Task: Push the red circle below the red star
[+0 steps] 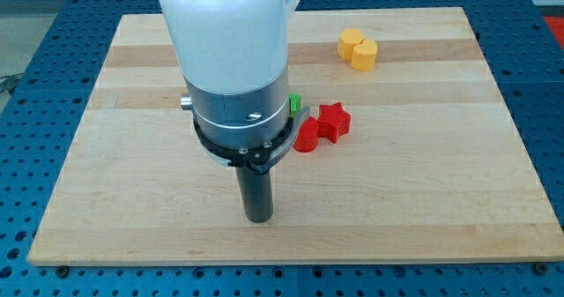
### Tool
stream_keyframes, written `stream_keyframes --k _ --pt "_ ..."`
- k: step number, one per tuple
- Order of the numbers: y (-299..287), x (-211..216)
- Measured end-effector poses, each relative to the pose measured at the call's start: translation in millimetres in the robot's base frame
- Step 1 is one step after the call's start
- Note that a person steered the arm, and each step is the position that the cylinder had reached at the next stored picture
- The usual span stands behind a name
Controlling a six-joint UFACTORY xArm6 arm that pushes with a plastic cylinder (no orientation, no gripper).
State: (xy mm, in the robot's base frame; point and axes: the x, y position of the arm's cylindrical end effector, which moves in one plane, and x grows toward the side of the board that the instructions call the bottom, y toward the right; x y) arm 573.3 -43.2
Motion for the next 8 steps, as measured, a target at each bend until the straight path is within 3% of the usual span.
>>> stream_keyframes --k 3,5,8 --pt "51.7 -15.7" --pt "-5.0 -40.9" --pt "-3.2 -83.9"
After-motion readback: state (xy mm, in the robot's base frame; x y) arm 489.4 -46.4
